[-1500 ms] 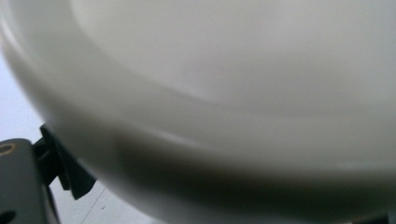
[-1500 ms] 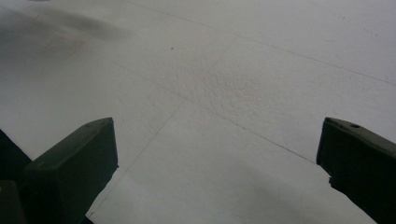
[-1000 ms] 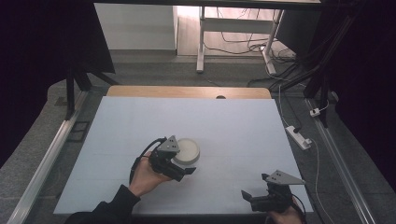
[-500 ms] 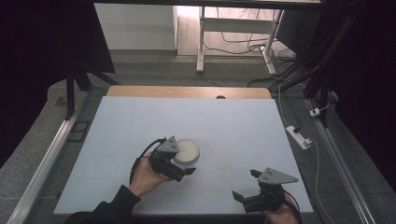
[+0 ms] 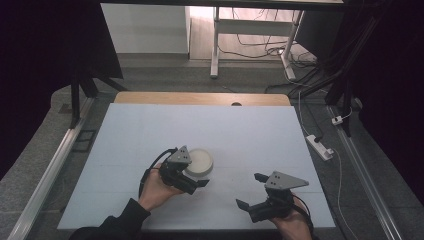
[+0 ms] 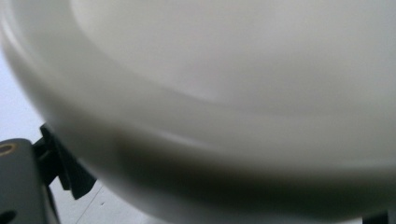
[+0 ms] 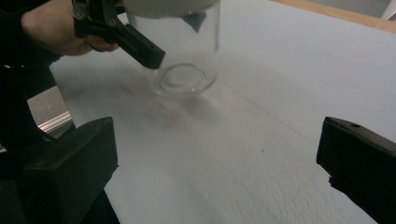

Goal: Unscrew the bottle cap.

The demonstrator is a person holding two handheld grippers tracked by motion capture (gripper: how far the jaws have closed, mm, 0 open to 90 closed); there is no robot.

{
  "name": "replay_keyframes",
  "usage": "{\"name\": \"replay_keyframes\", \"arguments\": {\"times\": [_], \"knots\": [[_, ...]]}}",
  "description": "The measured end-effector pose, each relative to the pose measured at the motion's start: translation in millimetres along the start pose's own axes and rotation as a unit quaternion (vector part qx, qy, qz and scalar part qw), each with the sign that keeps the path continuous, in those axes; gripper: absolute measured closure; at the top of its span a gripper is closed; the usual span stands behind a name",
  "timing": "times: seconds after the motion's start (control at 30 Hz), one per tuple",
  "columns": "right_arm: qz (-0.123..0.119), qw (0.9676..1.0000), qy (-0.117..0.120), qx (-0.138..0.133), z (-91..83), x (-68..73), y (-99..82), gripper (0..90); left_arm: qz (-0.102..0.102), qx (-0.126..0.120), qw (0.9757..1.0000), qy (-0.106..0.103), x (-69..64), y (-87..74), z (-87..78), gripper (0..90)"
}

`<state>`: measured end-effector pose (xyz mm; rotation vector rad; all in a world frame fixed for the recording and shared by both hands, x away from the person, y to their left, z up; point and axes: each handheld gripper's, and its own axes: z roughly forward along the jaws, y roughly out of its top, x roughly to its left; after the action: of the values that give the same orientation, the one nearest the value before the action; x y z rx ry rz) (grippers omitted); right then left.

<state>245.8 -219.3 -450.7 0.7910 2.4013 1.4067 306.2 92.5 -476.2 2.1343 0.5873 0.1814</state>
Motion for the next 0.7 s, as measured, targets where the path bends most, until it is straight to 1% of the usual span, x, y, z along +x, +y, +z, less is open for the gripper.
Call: {"name": "replay_keyframes", "arguments": {"times": [0.13,0.23,0.43,0.47,0.53,0.57,0.6,0.63,0.7], "knots": [[0.000,0.9999,0.012,0.002,7.9,3.7,11.7,0.0,0.002,-0.002,1.0000,0.000,-0.4,0.2,-0.9,7.2],[-0.011,0.9997,0.021,0.000,15.5,7.9,21.6,0.0,0.003,-0.004,1.0000,-0.001,-0.5,0.4,-1.1,7.1],[-0.012,0.9994,0.031,-0.003,25.5,8.9,30.8,0.0,0.004,-0.003,1.0000,0.001,-1.0,0.1,-0.6,7.2],[-0.013,0.9994,0.031,-0.001,29.7,8.7,33.9,0.0,0.004,-0.004,1.0000,0.002,-1.2,0.1,-0.5,7.2],[-0.011,0.9994,0.032,-0.002,31.7,8.7,35.4,0.0,0.005,-0.004,1.0000,0.001,-1.6,0.1,-0.5,7.2],[-0.006,0.9993,0.036,0.001,36.0,7.9,38.8,0.0,0.007,-0.004,1.0000,0.001,-1.8,0.1,-0.6,7.2],[-0.006,0.9993,0.036,0.001,36.0,7.9,38.8,0.0,0.008,-0.003,1.0000,0.001,-1.9,0.2,-0.6,7.2],[-0.005,0.9993,0.037,0.005,37.9,7.7,40.6,0.0,0.007,-0.004,1.0000,0.001,-2.4,0.3,-0.4,7.2],[-0.009,0.9994,0.033,0.010,41.9,8.1,44.0,0.0,0.011,-0.003,0.9999,0.001,-2.7,0.4,-0.4,7.2]]}}
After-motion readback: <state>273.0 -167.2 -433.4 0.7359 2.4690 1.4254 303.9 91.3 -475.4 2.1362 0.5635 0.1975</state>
